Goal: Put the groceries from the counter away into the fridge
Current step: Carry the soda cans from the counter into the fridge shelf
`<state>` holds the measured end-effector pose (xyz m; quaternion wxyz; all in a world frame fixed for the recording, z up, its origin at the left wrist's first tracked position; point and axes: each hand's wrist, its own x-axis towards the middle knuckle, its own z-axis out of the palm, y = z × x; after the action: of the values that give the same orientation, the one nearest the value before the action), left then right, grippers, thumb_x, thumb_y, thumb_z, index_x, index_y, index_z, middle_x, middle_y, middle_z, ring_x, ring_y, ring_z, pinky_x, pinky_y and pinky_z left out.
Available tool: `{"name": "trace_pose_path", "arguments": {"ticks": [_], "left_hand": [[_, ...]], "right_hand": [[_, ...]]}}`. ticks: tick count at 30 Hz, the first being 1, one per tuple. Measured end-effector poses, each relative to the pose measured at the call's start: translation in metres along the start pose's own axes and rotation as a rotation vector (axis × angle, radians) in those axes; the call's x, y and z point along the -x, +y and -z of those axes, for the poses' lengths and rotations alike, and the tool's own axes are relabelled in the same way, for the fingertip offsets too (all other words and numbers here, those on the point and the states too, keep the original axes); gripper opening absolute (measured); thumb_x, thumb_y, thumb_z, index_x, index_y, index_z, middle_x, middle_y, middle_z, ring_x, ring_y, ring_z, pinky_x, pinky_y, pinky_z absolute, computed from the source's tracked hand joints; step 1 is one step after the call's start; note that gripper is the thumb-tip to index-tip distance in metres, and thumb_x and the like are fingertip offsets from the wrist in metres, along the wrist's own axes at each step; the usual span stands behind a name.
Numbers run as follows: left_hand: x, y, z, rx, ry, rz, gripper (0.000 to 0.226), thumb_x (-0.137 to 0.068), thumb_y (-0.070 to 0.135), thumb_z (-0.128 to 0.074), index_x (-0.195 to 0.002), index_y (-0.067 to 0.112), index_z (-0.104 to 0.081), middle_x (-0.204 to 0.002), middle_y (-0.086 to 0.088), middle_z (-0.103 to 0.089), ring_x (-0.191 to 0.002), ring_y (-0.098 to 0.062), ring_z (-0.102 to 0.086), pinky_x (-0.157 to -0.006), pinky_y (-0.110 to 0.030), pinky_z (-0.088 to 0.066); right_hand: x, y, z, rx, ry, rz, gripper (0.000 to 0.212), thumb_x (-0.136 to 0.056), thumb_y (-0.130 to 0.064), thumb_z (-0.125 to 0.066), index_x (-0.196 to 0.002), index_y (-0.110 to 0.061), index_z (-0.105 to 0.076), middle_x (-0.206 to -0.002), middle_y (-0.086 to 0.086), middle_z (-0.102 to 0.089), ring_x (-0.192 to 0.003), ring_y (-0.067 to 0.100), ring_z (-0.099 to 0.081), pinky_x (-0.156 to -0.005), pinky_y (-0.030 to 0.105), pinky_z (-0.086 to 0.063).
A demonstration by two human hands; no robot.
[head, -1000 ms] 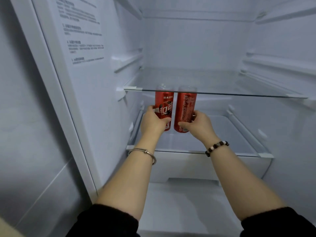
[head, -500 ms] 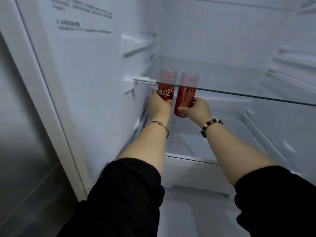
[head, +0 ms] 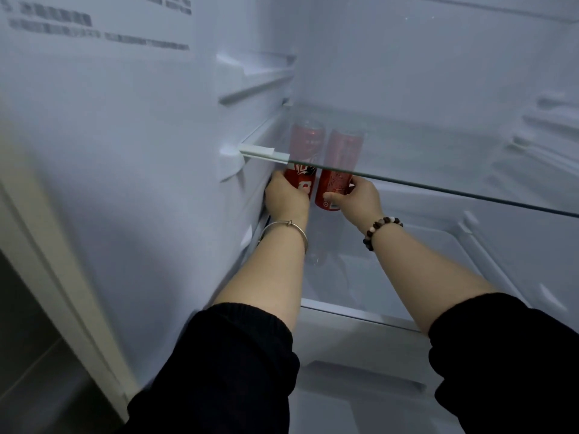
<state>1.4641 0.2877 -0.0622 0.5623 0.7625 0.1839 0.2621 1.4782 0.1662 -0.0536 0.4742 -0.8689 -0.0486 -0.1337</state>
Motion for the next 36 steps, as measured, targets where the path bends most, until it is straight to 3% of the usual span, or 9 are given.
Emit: {"name": "trace_pose_path", "arguments": {"ticks": [3, 7, 11, 14, 21, 26, 28, 32, 36], "left_hand": [[-0.003, 0.000, 0.001, -0.209, -0.041, -0.049, 0.025, -0.085, 0.009, -0.062, -0.110, 0.010, -0.063, -0.110, -0.011, -0.068, -0.103, -0.030, -0.063, -0.079, -0.034, -0.048], [-0.006, -0.002, -0.003, -0.212, -0.021, -0.048, 0.027, -0.085, 0.008, -0.062, -0.112, 0.009, -0.062, -0.112, -0.012, -0.067, -0.105, -0.030, -0.062, -0.082, -0.034, -0.048], [-0.004, -0.004, -0.006, -0.133, 0.014, -0.023, 0.031, -0.085, 0.008, -0.064, -0.115, 0.005, -0.059, -0.118, -0.014, -0.064, -0.110, -0.031, -0.060, -0.087, -0.035, -0.047], [-0.004, -0.005, -0.009, -0.147, 0.010, -0.028, 0.028, -0.085, 0.011, -0.065, -0.112, 0.005, -0.061, -0.115, -0.014, -0.066, -0.108, -0.031, -0.061, -0.085, -0.035, -0.048], [-0.009, -0.005, -0.013, -0.041, 0.043, 0.028, 0.024, -0.078, 0.005, -0.066, -0.102, 0.005, -0.068, -0.103, -0.014, -0.070, -0.098, -0.030, -0.065, -0.081, -0.034, -0.051], [-0.005, 0.001, -0.011, -0.086, 0.022, 0.061, 0.026, -0.084, 0.017, -0.066, -0.107, 0.005, -0.067, -0.109, -0.014, -0.068, -0.102, -0.032, -0.064, -0.081, -0.035, -0.050], [0.002, 0.005, -0.011, -0.092, -0.004, 0.075, 0.032, -0.086, 0.022, -0.065, -0.112, 0.004, -0.063, -0.114, -0.015, -0.066, -0.105, -0.031, -0.062, -0.081, -0.035, -0.049], [0.018, 0.009, -0.003, -0.095, -0.037, 0.068, 0.037, -0.092, 0.028, -0.056, -0.115, -0.001, -0.061, -0.116, -0.020, -0.063, -0.109, -0.037, -0.058, -0.084, -0.038, -0.047], [0.035, 0.015, 0.013, -0.177, -0.171, 0.014, 0.037, -0.096, 0.024, -0.045, -0.116, -0.003, -0.060, -0.120, -0.022, -0.060, -0.111, -0.038, -0.055, -0.084, -0.035, -0.043]], "right_hand": [[-0.004, 0.001, -0.004, -0.019, 0.001, -0.027, 0.027, -0.076, -0.022, -0.078, -0.099, -0.013, -0.067, -0.090, 0.000, -0.066, -0.086, 0.014, -0.063, -0.079, 0.026, -0.050], [-0.010, 0.000, -0.007, -0.059, -0.001, -0.043, 0.032, -0.074, -0.019, -0.079, -0.102, -0.013, -0.065, -0.097, 0.003, -0.068, -0.092, 0.017, -0.065, -0.080, 0.027, -0.053], [-0.011, -0.002, -0.009, -0.118, 0.045, -0.070, 0.046, -0.072, -0.017, -0.081, -0.111, -0.006, -0.059, -0.094, 0.001, -0.063, -0.087, 0.012, -0.061, -0.055, 0.006, -0.040], [-0.012, -0.002, -0.010, -0.112, 0.034, -0.072, 0.042, -0.074, -0.016, -0.080, -0.110, -0.006, -0.061, -0.094, -0.002, -0.061, -0.086, 0.008, -0.058, -0.053, 0.005, -0.038], [-0.017, -0.004, -0.011, -0.104, 0.028, -0.099, 0.032, -0.074, -0.017, -0.079, -0.099, -0.011, -0.060, -0.098, 0.004, -0.064, -0.087, 0.013, -0.058, -0.071, 0.022, -0.046], [-0.011, -0.008, -0.009, -0.073, 0.018, -0.088, 0.036, -0.077, -0.017, -0.077, -0.106, -0.004, -0.061, -0.104, 0.008, -0.066, -0.085, 0.011, -0.057, -0.056, 0.010, -0.041], [-0.005, -0.010, -0.006, -0.039, 0.010, -0.104, 0.033, -0.080, -0.016, -0.074, -0.105, 0.002, -0.063, -0.103, 0.012, -0.067, -0.086, 0.015, -0.059, -0.053, 0.017, -0.042], [0.009, -0.013, 0.003, -0.019, 0.051, -0.153, 0.041, -0.082, -0.021, -0.072, -0.110, 0.006, -0.059, -0.108, 0.016, -0.063, -0.102, 0.025, -0.059, -0.077, 0.027, -0.044], [0.029, -0.018, 0.013, -0.025, 0.042, -0.184, 0.030, -0.084, -0.023, -0.068, -0.099, 0.003, -0.063, -0.089, 0.025, -0.061, -0.076, 0.024, -0.053, -0.078, 0.038, -0.048]]}}
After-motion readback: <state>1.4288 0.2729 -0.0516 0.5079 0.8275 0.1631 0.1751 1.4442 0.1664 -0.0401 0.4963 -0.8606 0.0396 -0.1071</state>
